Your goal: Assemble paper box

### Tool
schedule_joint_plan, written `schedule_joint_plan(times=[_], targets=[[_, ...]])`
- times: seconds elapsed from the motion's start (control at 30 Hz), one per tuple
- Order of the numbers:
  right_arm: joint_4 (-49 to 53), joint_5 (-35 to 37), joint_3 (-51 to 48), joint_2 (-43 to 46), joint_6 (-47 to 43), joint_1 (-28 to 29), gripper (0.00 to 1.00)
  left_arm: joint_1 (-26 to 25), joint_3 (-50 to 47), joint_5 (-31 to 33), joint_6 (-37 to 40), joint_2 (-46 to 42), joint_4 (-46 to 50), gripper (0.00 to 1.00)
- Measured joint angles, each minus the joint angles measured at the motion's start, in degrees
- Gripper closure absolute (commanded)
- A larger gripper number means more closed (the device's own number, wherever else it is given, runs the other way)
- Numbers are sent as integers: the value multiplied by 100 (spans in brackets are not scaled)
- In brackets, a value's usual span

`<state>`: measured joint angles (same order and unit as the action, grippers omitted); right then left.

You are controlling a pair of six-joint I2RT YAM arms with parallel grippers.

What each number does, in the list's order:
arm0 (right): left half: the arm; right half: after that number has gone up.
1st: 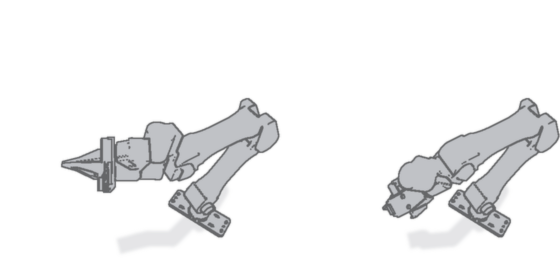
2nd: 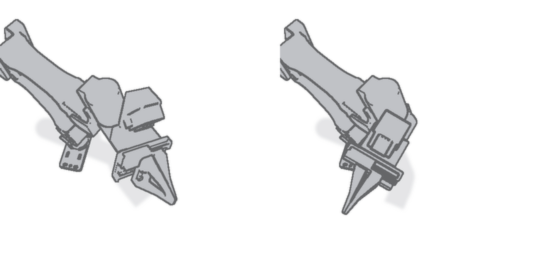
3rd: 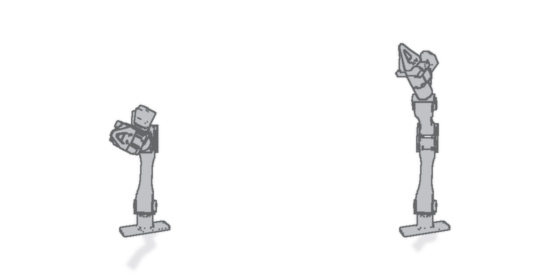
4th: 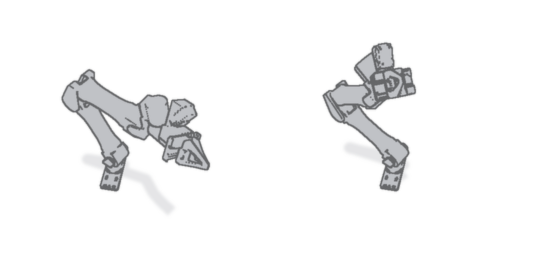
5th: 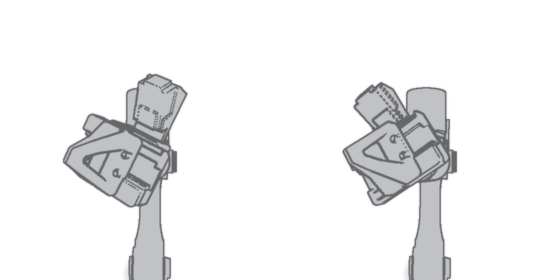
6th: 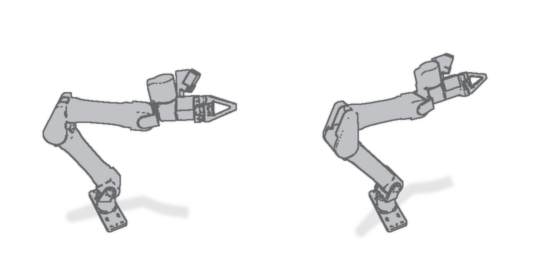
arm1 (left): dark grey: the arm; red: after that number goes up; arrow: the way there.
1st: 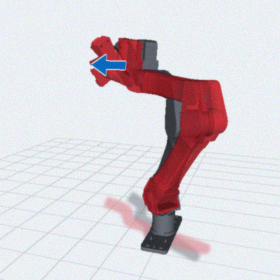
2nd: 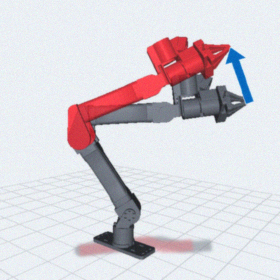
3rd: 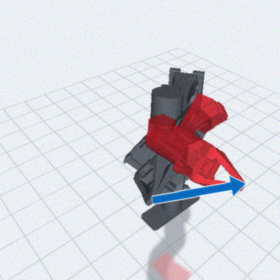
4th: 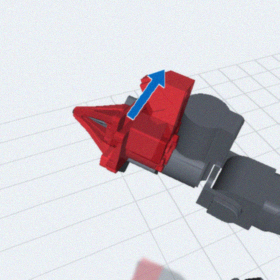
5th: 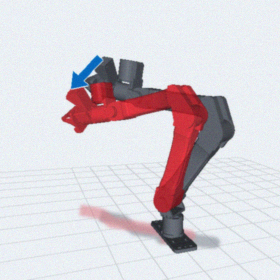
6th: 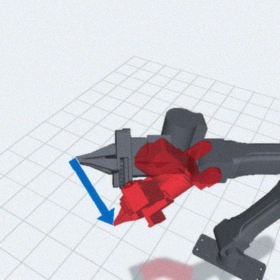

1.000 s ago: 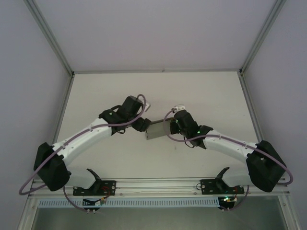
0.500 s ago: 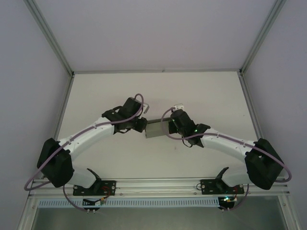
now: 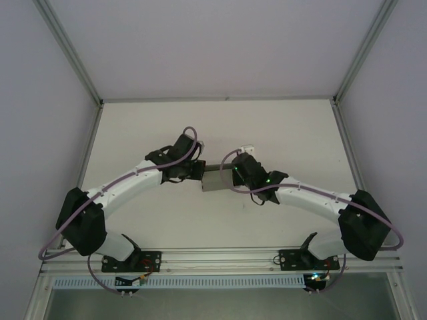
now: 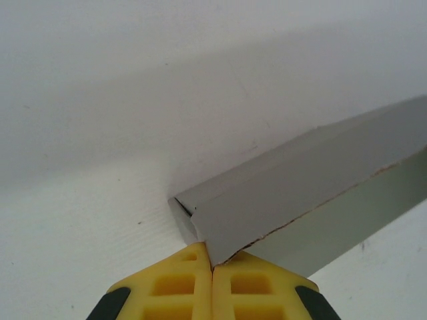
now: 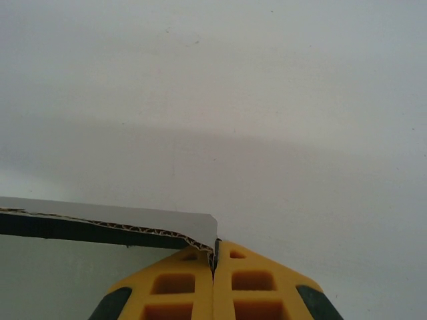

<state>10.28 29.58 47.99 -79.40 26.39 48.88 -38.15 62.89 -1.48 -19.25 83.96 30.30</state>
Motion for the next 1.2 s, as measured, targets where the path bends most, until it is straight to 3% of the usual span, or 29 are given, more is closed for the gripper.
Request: schedule_joint_plan(times=[0.23, 0.63, 0.83, 1.07, 1.2], targets=[[61, 273, 50, -83, 374, 114, 100, 4, 345, -92, -544, 168, 459, 92], [96, 389, 50, -83, 601, 162, 100, -15, 826, -129, -778, 485, 1025, 97], [63, 555, -22, -79, 809, 201, 100, -221, -68, 267, -951, 81, -125, 98], [-487, 713, -461, 90, 988, 271, 99, -949, -1447, 1403, -1010, -575, -1720, 100], [-503, 695, -514, 142, 981, 269, 87, -1303, -1797, 2218, -1019, -492, -2354, 100]])
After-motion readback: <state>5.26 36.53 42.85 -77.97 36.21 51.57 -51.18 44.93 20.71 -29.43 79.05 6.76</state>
